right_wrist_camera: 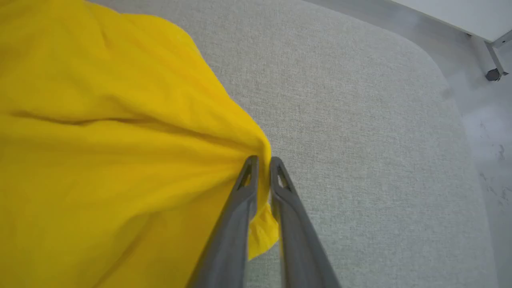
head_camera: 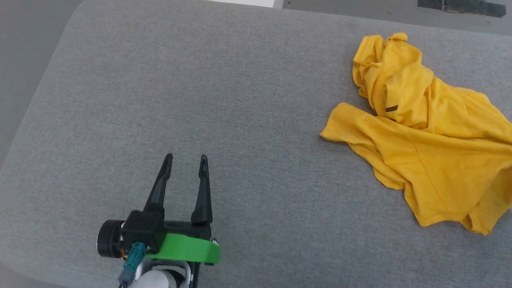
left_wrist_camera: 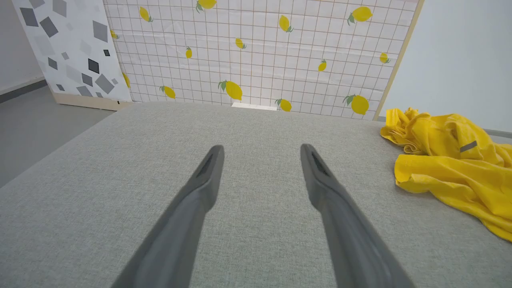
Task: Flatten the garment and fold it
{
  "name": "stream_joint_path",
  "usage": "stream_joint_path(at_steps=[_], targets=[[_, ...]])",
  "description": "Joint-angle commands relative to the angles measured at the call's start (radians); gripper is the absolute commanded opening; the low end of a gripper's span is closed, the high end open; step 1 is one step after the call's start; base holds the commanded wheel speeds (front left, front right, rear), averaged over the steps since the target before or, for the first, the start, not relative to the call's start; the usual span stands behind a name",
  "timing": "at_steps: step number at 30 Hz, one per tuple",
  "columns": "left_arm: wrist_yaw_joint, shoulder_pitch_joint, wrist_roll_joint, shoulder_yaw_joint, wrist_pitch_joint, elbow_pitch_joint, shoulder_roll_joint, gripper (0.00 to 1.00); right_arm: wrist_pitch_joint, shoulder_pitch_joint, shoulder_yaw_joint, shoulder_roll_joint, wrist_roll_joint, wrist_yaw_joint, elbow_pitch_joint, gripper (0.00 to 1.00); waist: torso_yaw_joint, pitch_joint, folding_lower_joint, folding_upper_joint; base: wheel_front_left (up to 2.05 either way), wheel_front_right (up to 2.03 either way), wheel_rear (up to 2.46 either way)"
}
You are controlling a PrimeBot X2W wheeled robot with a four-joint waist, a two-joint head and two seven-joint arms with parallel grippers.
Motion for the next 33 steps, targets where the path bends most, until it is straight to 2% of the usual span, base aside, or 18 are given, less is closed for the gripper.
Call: stream_joint_path(at_steps=[1, 6, 10, 13, 17, 21, 24, 27, 33], targets=[[-0.007, 0.014, 0.005, 0.002, -0.004, 0.007, -0.001, 1.00, -0.029, 0.000, 0.012, 0.017, -0.007, -0.002, -0.014, 1.00, -0.003, -0.005, 0.0000, -0.0001, 0.00, 0.00, 0.00], [-0.018, 0.017, 0.008, -0.001, -0.004, 0.018, -0.003, 1.00, -0.093, -0.021, 0.099, 0.084, 0.045, -0.002, -0.084, 1.00, -0.007, -0.030, 0.0000, -0.0001, 0.00, 0.00, 0.00], [-0.021, 0.025, 0.008, -0.001, -0.004, 0.023, -0.005, 1.00, -0.053, 0.007, 0.240, 0.113, 0.126, -0.002, -0.190, 1.00, -0.011, -0.053, 0.0000, -0.0001, 0.00, 0.00, 0.00], [-0.024, 0.030, 0.007, -0.002, -0.004, 0.024, -0.007, 1.00, 0.015, 0.052, 0.343, 0.096, 0.170, -0.002, -0.249, 1.00, -0.011, -0.061, 0.0000, -0.0001, 0.00, 0.00, 0.00], [-0.026, 0.030, 0.004, -0.002, -0.004, 0.016, -0.009, 1.00, 0.110, 0.113, 0.430, 0.059, 0.203, -0.002, -0.267, 1.00, -0.002, -0.052, 0.0000, -0.0001, 0.00, 0.00, 0.00], [-0.027, 0.021, 0.005, 0.006, -0.004, 0.005, -0.010, 1.00, 0.140, 0.129, 0.480, 0.013, 0.196, -0.002, -0.229, 1.00, 0.011, -0.023, 0.0000, -0.0001, 0.00, 0.00, 0.00], [-0.028, 0.010, 0.006, 0.015, -0.004, -0.001, -0.012, 1.00, 0.143, 0.107, 0.523, -0.015, 0.192, -0.002, -0.156, 1.00, 0.019, 0.007, 0.0000, -0.0001, 0.00, 0.00, 0.00], [-0.028, -0.001, 0.005, 0.018, -0.004, 0.000, -0.013, 1.00, 0.125, 0.076, 0.552, -0.025, 0.190, -0.002, -0.110, 0.00, 0.020, 0.018, 0.0000, -0.0001, 0.00, 0.00, 0.00], [-0.029, -0.012, 0.005, 0.024, -0.004, 0.009, -0.016, 1.00, 0.074, 0.011, 0.640, -0.002, 0.245, -0.002, -0.138, 0.00, 0.003, 0.000, 0.0000, -0.0001, 0.00, 0.00, 0.00]])
